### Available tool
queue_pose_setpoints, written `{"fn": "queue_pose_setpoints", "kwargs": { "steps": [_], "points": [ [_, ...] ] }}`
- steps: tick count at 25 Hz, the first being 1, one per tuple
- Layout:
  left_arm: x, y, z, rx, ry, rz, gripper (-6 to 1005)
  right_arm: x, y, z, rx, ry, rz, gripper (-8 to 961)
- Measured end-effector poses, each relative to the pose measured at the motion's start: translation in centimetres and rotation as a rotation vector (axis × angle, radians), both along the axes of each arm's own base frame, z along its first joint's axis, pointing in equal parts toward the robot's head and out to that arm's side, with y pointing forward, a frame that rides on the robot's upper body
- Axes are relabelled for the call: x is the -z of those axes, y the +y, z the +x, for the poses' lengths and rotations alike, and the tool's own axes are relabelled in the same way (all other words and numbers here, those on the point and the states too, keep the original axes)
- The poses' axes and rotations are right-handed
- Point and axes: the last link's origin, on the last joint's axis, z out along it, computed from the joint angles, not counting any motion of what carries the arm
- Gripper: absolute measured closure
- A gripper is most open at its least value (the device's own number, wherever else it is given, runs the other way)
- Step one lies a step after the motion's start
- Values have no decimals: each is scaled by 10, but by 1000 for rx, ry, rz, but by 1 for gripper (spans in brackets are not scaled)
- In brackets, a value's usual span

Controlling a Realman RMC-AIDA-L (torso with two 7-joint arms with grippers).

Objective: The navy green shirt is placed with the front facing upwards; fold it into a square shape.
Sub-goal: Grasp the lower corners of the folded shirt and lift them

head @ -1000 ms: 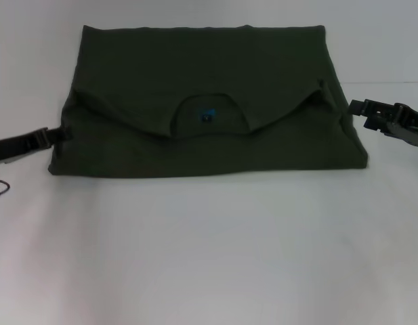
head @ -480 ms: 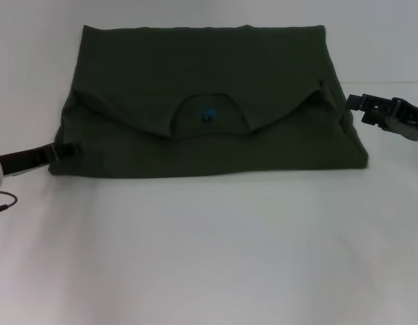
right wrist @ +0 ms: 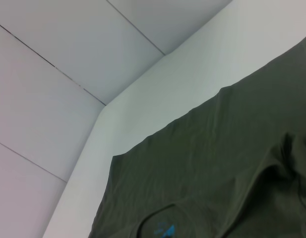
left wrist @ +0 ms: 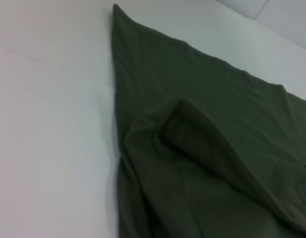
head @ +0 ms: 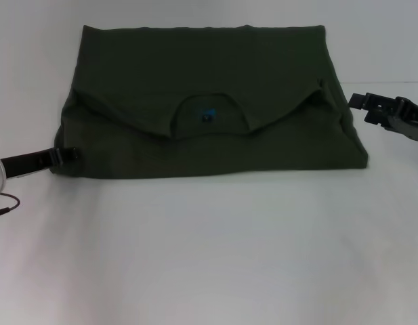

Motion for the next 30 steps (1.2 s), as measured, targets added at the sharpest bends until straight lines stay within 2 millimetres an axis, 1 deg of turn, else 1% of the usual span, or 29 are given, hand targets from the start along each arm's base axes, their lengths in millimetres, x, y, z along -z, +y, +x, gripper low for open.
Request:
{"fn": "queue_pose_setpoints", "kwargs": {
  "steps": [11, 17, 19, 20, 21, 24, 25, 26, 28, 30],
  "points": [
    [0, 0, 0, 8, 28, -11, 796, 1, 1, -1, -1, -2, -6, 218],
    [-5, 0, 3, 21, 14, -9, 986, 0, 0, 1, -9, -31, -33, 219],
    [-8, 2, 7, 36, 0, -25, 986, -2, 1, 0, -21, -61, -66, 219],
    [-10, 4, 12, 46, -12, -36, 985, -8, 4, -2, -27, -95, -104, 219],
    [-12, 5, 15, 50, -22, -45, 985, -8, 4, -2, -27, -95, -104, 219],
    [-20, 11, 22, 51, -53, -51, 985, -19, 13, -6, -8, -161, -163, 219],
    [-20, 11, 22, 51, -53, -51, 986, -22, 16, -6, 4, -188, -180, 219],
    [-28, 17, 29, 49, -83, -46, 986, -23, 20, -7, 15, -215, -193, 219],
    [-31, 19, 32, 48, -94, -46, 986, -22, 27, -10, 36, -268, -206, 219],
    [-34, 23, 36, 47, -105, -45, 986, -16, 34, -12, 54, -328, -212, 219]
  ]
}}
